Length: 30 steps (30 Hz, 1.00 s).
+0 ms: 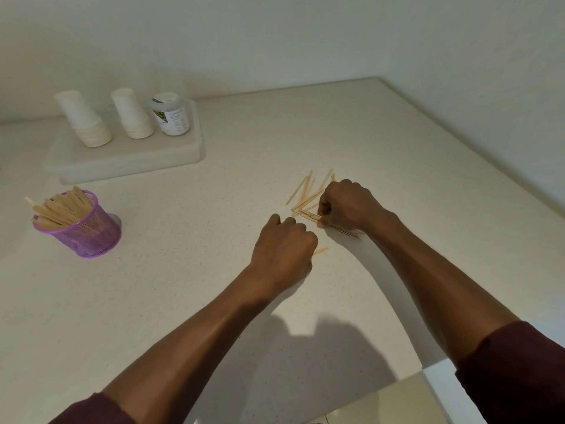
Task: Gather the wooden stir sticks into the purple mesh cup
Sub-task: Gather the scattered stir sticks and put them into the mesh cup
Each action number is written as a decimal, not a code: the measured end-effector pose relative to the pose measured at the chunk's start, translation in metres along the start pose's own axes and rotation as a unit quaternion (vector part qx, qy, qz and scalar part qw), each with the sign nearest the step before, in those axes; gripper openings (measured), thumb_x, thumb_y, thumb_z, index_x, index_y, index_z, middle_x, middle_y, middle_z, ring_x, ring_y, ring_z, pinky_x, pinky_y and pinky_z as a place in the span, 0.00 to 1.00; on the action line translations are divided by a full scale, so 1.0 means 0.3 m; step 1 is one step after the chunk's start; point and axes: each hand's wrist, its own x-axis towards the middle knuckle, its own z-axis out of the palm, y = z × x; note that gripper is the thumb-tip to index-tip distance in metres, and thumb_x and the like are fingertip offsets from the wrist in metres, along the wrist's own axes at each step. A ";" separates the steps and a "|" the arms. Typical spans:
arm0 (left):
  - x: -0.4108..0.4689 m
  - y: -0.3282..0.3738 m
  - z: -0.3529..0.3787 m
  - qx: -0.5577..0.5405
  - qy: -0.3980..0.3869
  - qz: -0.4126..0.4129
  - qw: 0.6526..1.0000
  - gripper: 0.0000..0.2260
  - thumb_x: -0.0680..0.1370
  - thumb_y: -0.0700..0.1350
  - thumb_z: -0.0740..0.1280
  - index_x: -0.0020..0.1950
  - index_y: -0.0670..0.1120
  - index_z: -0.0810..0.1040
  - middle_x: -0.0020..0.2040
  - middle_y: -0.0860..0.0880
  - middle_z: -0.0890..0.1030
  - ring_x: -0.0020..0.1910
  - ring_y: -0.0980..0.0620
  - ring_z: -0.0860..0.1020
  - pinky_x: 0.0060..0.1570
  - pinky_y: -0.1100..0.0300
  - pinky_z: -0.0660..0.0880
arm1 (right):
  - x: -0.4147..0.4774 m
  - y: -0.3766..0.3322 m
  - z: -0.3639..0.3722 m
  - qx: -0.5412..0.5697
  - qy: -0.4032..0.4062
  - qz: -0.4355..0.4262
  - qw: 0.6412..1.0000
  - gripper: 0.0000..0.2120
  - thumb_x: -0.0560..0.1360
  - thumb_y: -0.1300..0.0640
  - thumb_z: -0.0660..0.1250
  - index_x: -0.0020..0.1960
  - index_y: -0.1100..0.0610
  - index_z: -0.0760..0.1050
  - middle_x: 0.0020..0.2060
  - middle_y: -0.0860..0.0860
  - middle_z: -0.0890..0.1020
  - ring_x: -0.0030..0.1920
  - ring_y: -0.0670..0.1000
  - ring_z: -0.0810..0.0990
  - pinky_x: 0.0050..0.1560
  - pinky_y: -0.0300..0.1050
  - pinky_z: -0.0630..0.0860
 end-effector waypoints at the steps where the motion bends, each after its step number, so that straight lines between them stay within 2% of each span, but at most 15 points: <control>1: 0.006 0.005 -0.008 0.012 0.001 0.013 1.000 0.07 0.79 0.43 0.69 0.41 0.44 0.79 0.37 0.47 0.78 0.38 0.48 0.67 0.46 0.53 0.62 | 0.007 -0.005 -0.002 -0.012 -0.001 -0.004 1.000 0.12 0.68 0.48 0.83 0.48 0.52 0.87 0.43 0.50 0.86 0.44 0.53 0.83 0.41 0.45 0.75; 3: 0.015 0.021 -0.016 0.032 -0.021 0.042 0.998 0.07 0.79 0.40 0.69 0.42 0.45 0.77 0.39 0.45 0.81 0.40 0.46 0.70 0.51 0.50 0.68 | 0.017 -0.018 -0.007 -0.029 -0.007 -0.009 1.000 0.12 0.68 0.49 0.83 0.48 0.52 0.87 0.44 0.50 0.87 0.45 0.54 0.84 0.42 0.45 0.75; 4: 0.016 0.030 -0.016 0.045 -0.027 0.062 0.997 0.10 0.78 0.37 0.69 0.39 0.46 0.73 0.37 0.45 0.78 0.40 0.45 0.70 0.53 0.49 0.70 | 0.021 -0.024 -0.009 -0.034 -0.008 -0.012 0.999 0.11 0.68 0.50 0.82 0.48 0.51 0.86 0.45 0.50 0.87 0.46 0.55 0.84 0.42 0.46 0.74; 5: 0.014 0.037 -0.015 0.059 -0.027 0.084 0.994 0.13 0.76 0.35 0.70 0.37 0.45 0.69 0.34 0.45 0.73 0.38 0.45 0.69 0.51 0.49 0.72 | 0.024 -0.028 -0.010 -0.039 -0.009 -0.016 0.999 0.10 0.68 0.51 0.81 0.47 0.51 0.86 0.45 0.50 0.87 0.45 0.56 0.84 0.42 0.46 0.74; 7: 0.011 0.036 -0.009 0.103 -0.011 0.108 0.989 0.18 0.69 0.33 0.73 0.31 0.44 0.64 0.28 0.47 0.64 0.32 0.47 0.64 0.39 0.53 0.67 | 0.023 -0.033 -0.009 -0.047 -0.007 -0.021 0.999 0.06 0.68 0.53 0.78 0.44 0.51 0.84 0.44 0.52 0.86 0.44 0.57 0.84 0.41 0.46 0.73; 9: 0.016 0.021 0.019 0.137 0.014 0.111 0.984 0.17 0.66 0.32 0.70 0.28 0.44 0.62 0.26 0.48 0.60 0.29 0.49 0.62 0.35 0.55 0.60 | 0.014 -0.036 -0.010 -0.057 -0.007 -0.025 0.998 0.07 0.67 0.53 0.77 0.42 0.53 0.83 0.42 0.52 0.85 0.42 0.58 0.83 0.40 0.45 0.73; 12: 0.028 -0.007 0.039 0.185 0.042 0.100 0.977 0.16 0.66 0.33 0.71 0.26 0.45 0.68 0.27 0.48 0.59 0.30 0.49 0.60 0.34 0.55 0.57 | -0.002 -0.045 -0.014 -0.101 -0.004 -0.049 0.994 0.12 0.69 0.50 0.77 0.43 0.58 0.81 0.39 0.53 0.81 0.38 0.58 0.79 0.40 0.45 0.71; 15: 0.029 -0.032 0.056 0.167 0.020 0.077 0.983 0.15 0.67 0.37 0.73 0.28 0.47 0.70 0.27 0.49 0.63 0.31 0.50 0.59 0.34 0.56 0.56 | -0.016 -0.055 -0.009 -0.155 0.003 -0.080 0.985 0.15 0.74 0.49 0.73 0.42 0.57 0.72 0.37 0.52 0.73 0.37 0.57 0.74 0.40 0.46 0.67; 17: 0.021 -0.046 0.069 0.137 0.011 0.067 0.988 0.15 0.68 0.39 0.74 0.29 0.47 0.68 0.27 0.49 0.65 0.32 0.50 0.59 0.34 0.55 0.56 | -0.024 -0.061 -0.001 -0.180 0.012 -0.095 0.979 0.14 0.76 0.50 0.70 0.42 0.57 0.69 0.38 0.53 0.73 0.37 0.57 0.73 0.39 0.46 0.66; 20: -0.004 -0.071 0.077 0.096 -0.013 0.036 0.995 0.12 0.69 0.40 0.74 0.31 0.46 0.72 0.28 0.49 0.70 0.32 0.49 0.60 0.34 0.54 0.56 | -0.034 -0.068 0.006 -0.183 0.021 -0.102 0.978 0.12 0.78 0.52 0.67 0.43 0.58 0.68 0.40 0.55 0.74 0.37 0.56 0.72 0.39 0.47 0.64; 22: -0.033 -0.090 0.063 0.059 -0.030 0.008 0.998 0.07 0.74 0.43 0.71 0.39 0.45 0.75 0.35 0.47 0.75 0.36 0.48 0.63 0.37 0.53 0.59 | -0.033 -0.067 0.009 -0.177 0.029 -0.106 0.978 0.12 0.77 0.52 0.67 0.42 0.58 0.68 0.41 0.56 0.78 0.36 0.57 0.71 0.38 0.47 0.63; 24: -0.059 -0.121 0.052 0.000 -0.031 -0.034 0.999 0.07 0.80 0.47 0.64 0.47 0.44 0.72 0.43 0.47 0.74 0.43 0.48 0.66 0.42 0.54 0.61 | -0.026 -0.059 0.007 -0.157 0.029 -0.102 0.982 0.12 0.76 0.52 0.69 0.42 0.59 0.70 0.42 0.56 0.80 0.36 0.57 0.73 0.37 0.46 0.64; 25: -0.073 -0.137 0.030 -0.049 -0.027 -0.059 0.997 0.08 0.82 0.48 0.62 0.49 0.44 0.70 0.45 0.47 0.73 0.45 0.48 0.67 0.43 0.54 0.62 | -0.023 -0.053 0.006 -0.139 0.021 -0.093 0.986 0.12 0.74 0.51 0.70 0.42 0.59 0.73 0.41 0.56 0.80 0.36 0.57 0.75 0.37 0.46 0.65; 28: -0.125 -0.205 -0.024 -0.226 0.030 -0.171 0.959 0.08 0.81 0.48 0.64 0.48 0.44 0.72 0.46 0.49 0.77 0.47 0.46 0.74 0.43 0.50 0.70 | -0.006 -0.047 -0.008 -0.076 -0.016 -0.064 0.995 0.09 0.71 0.50 0.73 0.40 0.55 0.79 0.37 0.53 0.81 0.38 0.56 0.80 0.36 0.45 0.67; 30: -0.174 -0.259 -0.052 -0.303 0.092 -0.251 0.915 0.05 0.80 0.47 0.67 0.47 0.46 0.74 0.44 0.51 0.78 0.46 0.48 0.76 0.42 0.51 0.72 | 0.004 -0.054 -0.021 -0.024 -0.026 -0.060 0.998 0.10 0.69 0.51 0.74 0.34 0.55 0.75 0.31 0.51 0.79 0.35 0.54 0.77 0.35 0.46 0.66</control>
